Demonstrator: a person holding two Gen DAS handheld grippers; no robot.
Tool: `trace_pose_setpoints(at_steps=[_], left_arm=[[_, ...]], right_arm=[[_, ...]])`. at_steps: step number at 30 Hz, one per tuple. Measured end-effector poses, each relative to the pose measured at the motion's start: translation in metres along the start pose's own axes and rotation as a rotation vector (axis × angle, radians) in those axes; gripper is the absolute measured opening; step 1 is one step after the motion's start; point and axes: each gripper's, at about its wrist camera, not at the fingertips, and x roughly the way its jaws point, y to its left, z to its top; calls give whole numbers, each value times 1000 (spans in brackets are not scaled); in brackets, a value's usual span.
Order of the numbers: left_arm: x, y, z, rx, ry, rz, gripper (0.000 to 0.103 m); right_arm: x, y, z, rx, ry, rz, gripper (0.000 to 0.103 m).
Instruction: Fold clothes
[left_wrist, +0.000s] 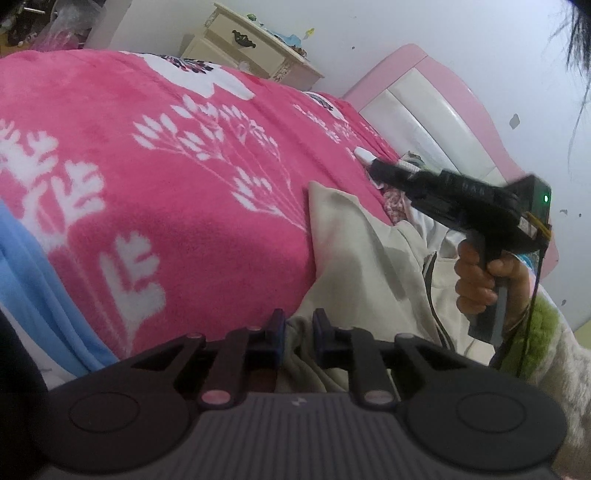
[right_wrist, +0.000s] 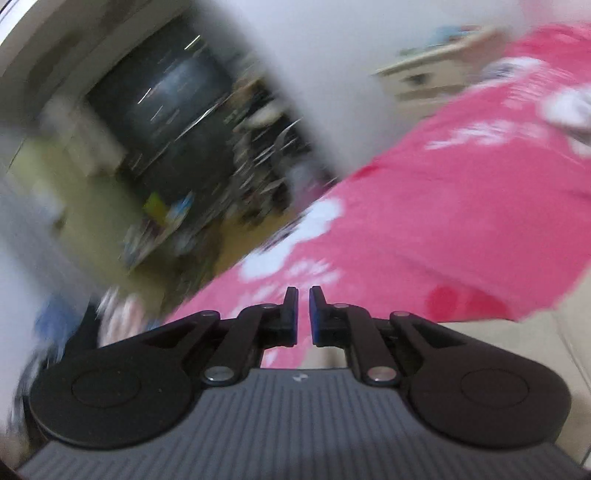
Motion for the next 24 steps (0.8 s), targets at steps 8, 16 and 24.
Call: trace_pose_setpoints(at_steps=[8,16,24], left_arm=[[-2,0,-2,9,2,7,16],[-4,0,-2,13,5,15,19],[-18,-14,0,67,-47,66,29]], right_arm=[[83,8,-2,-221,221,-276,2],[-79,13,28,-37,39,-459,7],[-205,56,-59,90,209,-603,17]])
